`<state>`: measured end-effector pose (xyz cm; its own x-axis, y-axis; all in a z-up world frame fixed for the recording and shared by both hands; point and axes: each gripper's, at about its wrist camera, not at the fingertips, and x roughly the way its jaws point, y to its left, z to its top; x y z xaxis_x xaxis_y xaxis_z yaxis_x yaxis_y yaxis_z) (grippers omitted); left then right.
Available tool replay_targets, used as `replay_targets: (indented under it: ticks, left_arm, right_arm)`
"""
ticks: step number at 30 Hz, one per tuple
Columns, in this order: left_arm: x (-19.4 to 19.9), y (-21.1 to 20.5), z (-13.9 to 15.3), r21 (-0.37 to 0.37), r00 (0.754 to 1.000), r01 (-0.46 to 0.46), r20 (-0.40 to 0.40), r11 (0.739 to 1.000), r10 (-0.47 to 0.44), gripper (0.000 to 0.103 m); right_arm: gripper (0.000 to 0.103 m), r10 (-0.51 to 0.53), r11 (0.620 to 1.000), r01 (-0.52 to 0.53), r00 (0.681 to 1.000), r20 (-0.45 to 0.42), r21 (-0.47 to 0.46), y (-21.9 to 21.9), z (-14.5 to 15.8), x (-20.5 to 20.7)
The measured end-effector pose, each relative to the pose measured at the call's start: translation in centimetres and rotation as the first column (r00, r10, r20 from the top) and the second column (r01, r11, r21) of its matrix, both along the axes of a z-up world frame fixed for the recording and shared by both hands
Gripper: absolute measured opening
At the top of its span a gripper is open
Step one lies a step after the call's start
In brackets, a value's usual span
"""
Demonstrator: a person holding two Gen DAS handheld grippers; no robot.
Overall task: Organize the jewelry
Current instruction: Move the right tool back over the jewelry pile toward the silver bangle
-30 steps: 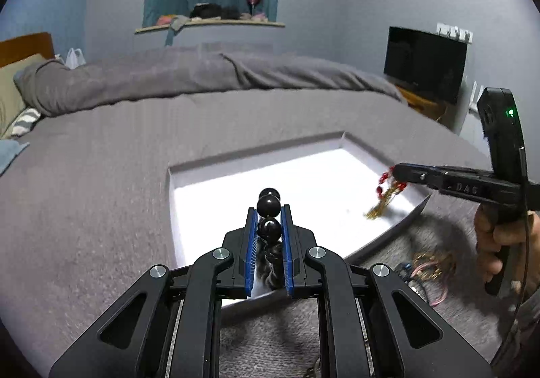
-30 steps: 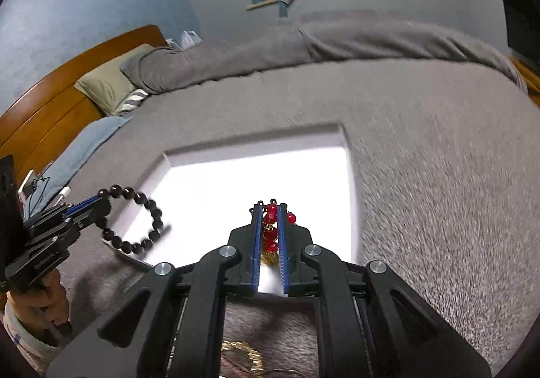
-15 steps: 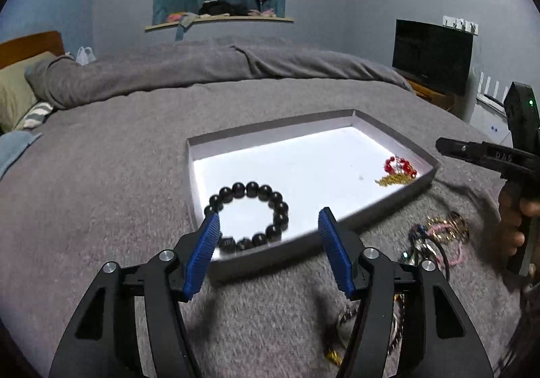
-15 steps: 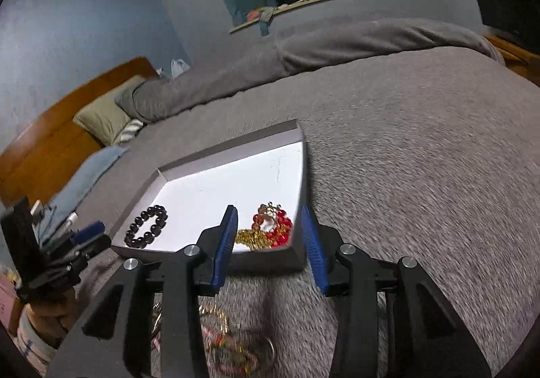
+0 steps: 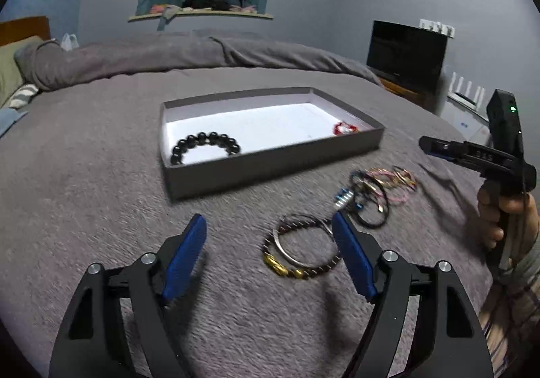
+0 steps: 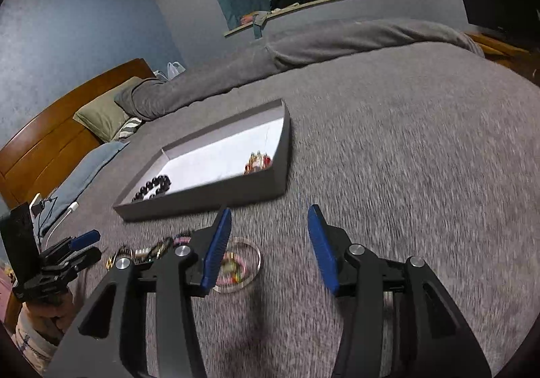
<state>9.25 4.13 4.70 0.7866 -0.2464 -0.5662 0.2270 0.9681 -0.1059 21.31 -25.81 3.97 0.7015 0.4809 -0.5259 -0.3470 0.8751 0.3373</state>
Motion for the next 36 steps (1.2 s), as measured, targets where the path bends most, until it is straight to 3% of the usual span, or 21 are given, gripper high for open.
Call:
replay_targets:
  ticks: [7, 12, 24, 26, 28, 36]
  left_arm:
    - [-0.1, -1.0, -1.0, 0.008, 1.0, 0.023, -0.009, 1.0, -0.023, 0.077]
    - [-0.1, -1.3, -1.7, 0.001, 0.999, 0.041, -0.027, 0.999, -0.041, 0.077]
    - [-0.3, -1.2, -1.9, -0.01, 0.999, 0.042, -0.029, 0.999, -0.043, 0.079]
    - [-0.3, -1.2, -1.9, -0.009, 0.999, 0.042, -0.029, 0.999, -0.043, 0.079]
    - [-0.3, -1.2, -1.9, -0.008, 0.999, 0.043, -0.029, 0.999, -0.043, 0.079]
    - [0.0, -1.9, -1.9, 0.034, 0.998, 0.05, -0.041, 0.998, -0.049, 0.079]
  right_arm:
    - [0.047, 0.009, 1.0, -0.009, 1.0, -0.008, 0.004, 0.0, -0.8, -1.7]
    - [0.057, 0.051, 0.997, -0.052, 0.998, -0.024, -0.064, 1.6, -1.3, -2.0]
    - [0.058, 0.113, 0.98, -0.128, 0.988, -0.104, -0.15, 5.0, -2.4, 0.0]
    - [0.057, 0.115, 0.981, -0.131, 0.987, -0.115, -0.145, 5.0, -2.6, 0.2]
    - [0.048, 0.119, 0.982, -0.134, 0.986, -0.116, -0.131, 4.8, -2.7, 0.3]
    - [0.047, 0.108, 0.991, -0.114, 0.991, -0.083, -0.065, 3.4, -2.4, -0.1]
